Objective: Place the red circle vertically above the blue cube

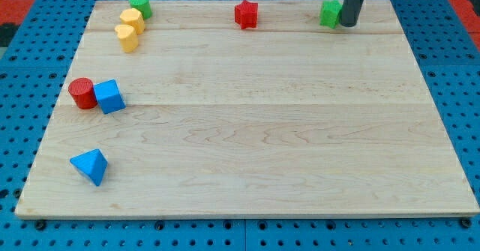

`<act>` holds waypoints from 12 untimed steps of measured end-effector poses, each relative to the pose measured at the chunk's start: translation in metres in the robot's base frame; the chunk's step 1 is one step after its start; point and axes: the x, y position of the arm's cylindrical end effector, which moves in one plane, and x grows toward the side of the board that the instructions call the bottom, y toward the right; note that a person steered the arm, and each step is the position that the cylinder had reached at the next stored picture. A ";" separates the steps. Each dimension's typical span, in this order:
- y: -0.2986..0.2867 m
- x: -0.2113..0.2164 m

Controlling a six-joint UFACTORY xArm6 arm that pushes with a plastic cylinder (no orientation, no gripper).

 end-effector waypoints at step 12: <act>-0.430 0.147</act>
